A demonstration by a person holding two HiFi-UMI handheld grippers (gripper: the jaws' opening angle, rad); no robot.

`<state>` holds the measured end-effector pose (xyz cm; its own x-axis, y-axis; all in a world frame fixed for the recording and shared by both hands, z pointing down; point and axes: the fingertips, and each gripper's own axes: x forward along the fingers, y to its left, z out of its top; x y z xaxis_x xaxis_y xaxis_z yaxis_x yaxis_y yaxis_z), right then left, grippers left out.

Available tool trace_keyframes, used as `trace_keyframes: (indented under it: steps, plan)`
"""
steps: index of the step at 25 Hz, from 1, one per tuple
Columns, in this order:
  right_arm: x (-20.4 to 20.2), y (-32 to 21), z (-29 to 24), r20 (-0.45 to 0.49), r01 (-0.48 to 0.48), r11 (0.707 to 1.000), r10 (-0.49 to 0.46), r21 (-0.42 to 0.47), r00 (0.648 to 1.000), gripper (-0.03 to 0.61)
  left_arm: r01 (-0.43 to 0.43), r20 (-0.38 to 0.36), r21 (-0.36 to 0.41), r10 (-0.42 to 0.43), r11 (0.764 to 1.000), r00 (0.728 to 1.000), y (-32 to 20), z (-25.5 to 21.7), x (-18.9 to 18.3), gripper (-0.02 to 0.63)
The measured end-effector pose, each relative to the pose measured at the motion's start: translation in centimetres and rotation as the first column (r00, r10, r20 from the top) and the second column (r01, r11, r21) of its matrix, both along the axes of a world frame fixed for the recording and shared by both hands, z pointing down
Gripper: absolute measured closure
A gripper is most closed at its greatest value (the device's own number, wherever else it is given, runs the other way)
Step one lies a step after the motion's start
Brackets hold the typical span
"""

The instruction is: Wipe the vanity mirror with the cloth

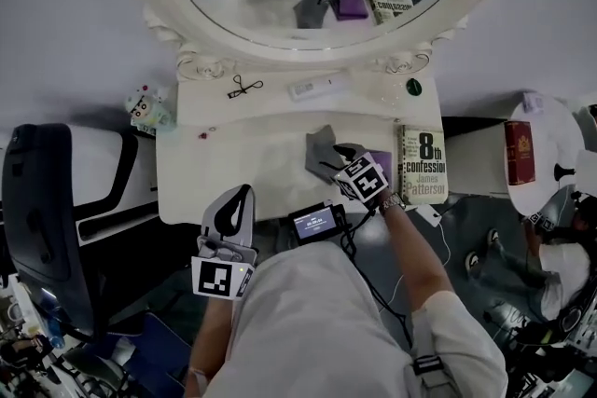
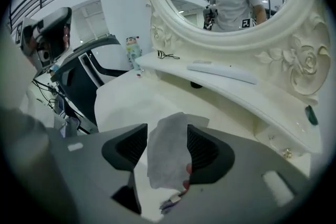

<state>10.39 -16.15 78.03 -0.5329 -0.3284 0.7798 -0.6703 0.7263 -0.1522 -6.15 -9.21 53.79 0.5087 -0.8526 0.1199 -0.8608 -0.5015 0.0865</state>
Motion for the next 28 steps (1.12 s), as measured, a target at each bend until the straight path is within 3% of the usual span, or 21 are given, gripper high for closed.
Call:
trace_keyframes:
  steps: [4,9,14,15,17,19,24,28]
  plan:
    - [-0.6,-1.0,4.0,-0.068,0.024,0.996,-0.03,-0.088,0.997,0.278,0.019,0.0,-0.02,-0.019,1.0,1.0,-0.8,0.6,-1.2,0.607]
    - [-0.2,-1.0,8.0,-0.15,-0.013,0.99,-0.009,-0.143,0.989,0.265,0.019,0.019,-0.043,-0.018,0.999,1.0,-2.0,1.2,-2.4,0.607]
    - [0.0,-1.9,8.5,-0.179,-0.032,0.998,0.021,-0.06,0.984,0.311,0.01,0.005,-0.053,-0.01,0.999,1.0,-3.6,1.4,-2.9,0.607]
    - [0.1,-2.0,8.5,-0.172,-0.052,0.997,0.042,-0.053,0.984,0.34,-0.001,0.019,-0.061,0.002,0.998,1.0,-3.6,1.8,-3.0,0.607]
    - [0.2,-2.4,8.5,-0.169,-0.076,0.996,0.068,-0.04,0.983,0.484,-0.019,0.039,-0.072,0.021,0.997,0.999,-3.7,2.3,-3.1,0.607]
    - [0.1,-2.6,8.3,-0.18,-0.076,0.997,0.07,-0.028,0.981,0.528,-0.027,0.037,-0.069,0.029,0.997,0.999,-4.0,2.3,-3.0,0.607]
    - [0.6,-2.6,7.8,-0.154,-0.138,0.99,0.132,-0.028,0.979,0.546,-0.043,0.029,-0.063,0.044,0.997,0.999,-4.2,1.9,-2.4,0.607]
    - [2.9,-3.2,3.4,-0.075,-0.229,0.972,0.232,0.046,0.97,0.546,-0.046,0.013,-0.038,0.046,0.998,0.999,-4.2,1.1,-1.7,0.607]
